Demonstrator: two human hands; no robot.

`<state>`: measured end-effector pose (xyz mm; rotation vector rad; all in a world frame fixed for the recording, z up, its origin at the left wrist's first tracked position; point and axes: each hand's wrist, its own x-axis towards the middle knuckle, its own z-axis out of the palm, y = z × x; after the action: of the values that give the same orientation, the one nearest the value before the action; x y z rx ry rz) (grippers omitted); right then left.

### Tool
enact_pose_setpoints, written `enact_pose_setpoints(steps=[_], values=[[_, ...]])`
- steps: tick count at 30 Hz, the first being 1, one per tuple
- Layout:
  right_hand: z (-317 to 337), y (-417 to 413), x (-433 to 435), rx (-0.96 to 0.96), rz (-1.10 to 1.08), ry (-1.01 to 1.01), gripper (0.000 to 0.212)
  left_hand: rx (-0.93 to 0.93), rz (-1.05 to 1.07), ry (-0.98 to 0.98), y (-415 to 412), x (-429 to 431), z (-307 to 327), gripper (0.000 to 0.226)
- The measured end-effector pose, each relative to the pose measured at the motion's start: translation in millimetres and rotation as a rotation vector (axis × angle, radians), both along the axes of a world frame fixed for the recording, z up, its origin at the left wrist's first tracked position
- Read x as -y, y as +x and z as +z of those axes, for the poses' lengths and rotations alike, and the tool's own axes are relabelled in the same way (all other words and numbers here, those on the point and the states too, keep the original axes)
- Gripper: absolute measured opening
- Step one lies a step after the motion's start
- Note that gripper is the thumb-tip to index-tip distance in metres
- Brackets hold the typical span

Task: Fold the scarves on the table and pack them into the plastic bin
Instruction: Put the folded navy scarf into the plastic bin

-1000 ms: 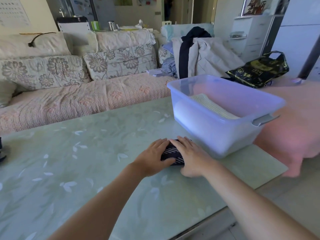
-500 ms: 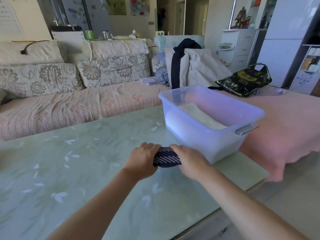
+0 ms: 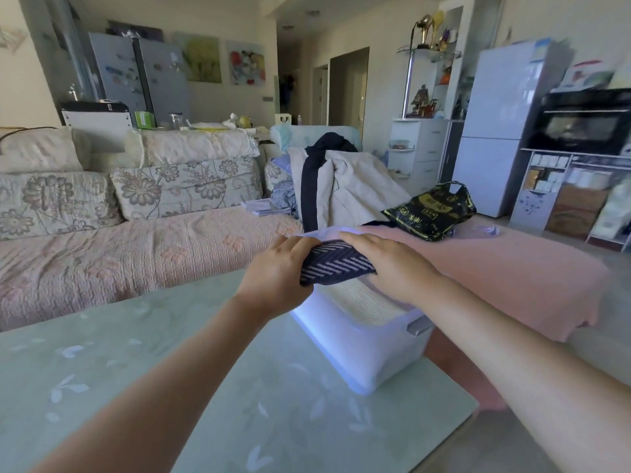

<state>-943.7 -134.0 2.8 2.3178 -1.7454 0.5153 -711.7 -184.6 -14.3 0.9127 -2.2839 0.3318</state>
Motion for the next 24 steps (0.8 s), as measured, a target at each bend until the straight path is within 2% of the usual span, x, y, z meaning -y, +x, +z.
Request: enact_pose_setpoints(steps=[4,10,12,16,18,20,21,24], values=[[-14,-36,39,-0.002,-0.025,0.071,0.071,0.203,0.044,0.089,-49,41,0,0.056],[-38,-68,104,-0.193,-0.111,0.104,0.069,0.432,0.251,0.259,-113,94,-18,0.074],[-53,-72,119,-0.26,-0.095,0.191,0.064,0.529,0.286,0.323,-125,106,-36,0.076],[-80,-76,133,-0.24,-0.067,0.451,0.049,0.728,0.215,0.637,-130,115,-62,0.075],[-88,-80,134,-0.233,-0.072,0.536,0.061,0.725,0.148,0.768,-129,115,-59,0.067],[-85,-77,127,-0.082,-0.077,0.682,0.074,0.633,0.114,0.863,-128,114,-53,0.05],[-83,-77,126,0.037,-0.104,0.736,0.072,0.585,0.11,0.891,-129,113,-49,0.043],[-78,-73,129,0.274,-0.206,0.747,0.041,0.556,0.158,0.908,-132,112,-47,0.041]])
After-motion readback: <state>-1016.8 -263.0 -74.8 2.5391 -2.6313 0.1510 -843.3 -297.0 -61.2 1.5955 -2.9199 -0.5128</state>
